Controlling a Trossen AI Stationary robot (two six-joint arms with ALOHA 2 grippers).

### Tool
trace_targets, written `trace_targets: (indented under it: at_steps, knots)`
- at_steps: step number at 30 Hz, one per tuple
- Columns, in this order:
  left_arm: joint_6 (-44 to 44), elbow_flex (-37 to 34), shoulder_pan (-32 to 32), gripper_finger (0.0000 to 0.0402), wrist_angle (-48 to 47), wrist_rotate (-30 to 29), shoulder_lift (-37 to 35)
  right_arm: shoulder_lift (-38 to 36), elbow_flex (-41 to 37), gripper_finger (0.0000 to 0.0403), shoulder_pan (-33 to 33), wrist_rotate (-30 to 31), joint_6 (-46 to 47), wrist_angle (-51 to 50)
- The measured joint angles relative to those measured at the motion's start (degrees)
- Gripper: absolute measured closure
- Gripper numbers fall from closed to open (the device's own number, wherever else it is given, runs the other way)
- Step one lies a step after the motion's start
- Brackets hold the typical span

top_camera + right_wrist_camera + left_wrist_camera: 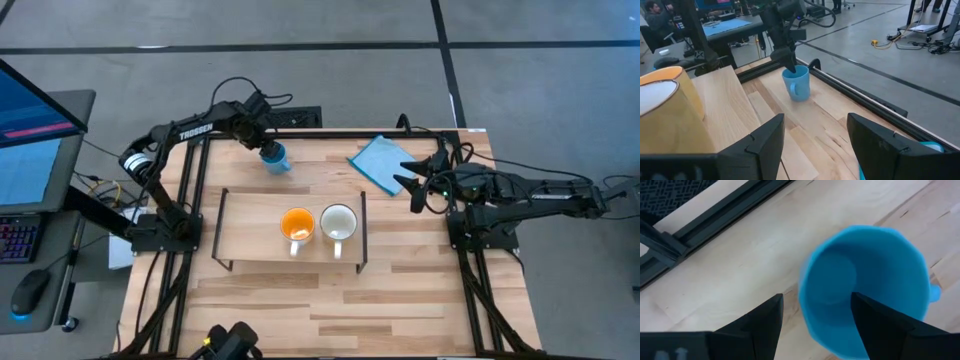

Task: Stack small to large cups/mugs on shelf
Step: Put the blue mug on the shelf

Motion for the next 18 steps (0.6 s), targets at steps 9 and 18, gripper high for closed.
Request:
trace_targets:
  at_steps: [9, 18]
  knots:
    - [-0.06, 0.0, -0.23, 0.0178, 0.04, 0.0, 0.0, 0.0, 0.0, 0.0163, 0.0, 0.0, 0.0, 0.0]
    - [0.7, 0.0, -0.34, 0.0178, -1.21, 1.41, 0.0, 0.0, 0.0, 0.0163, 0.0, -0.81, 0.02, 0.0]
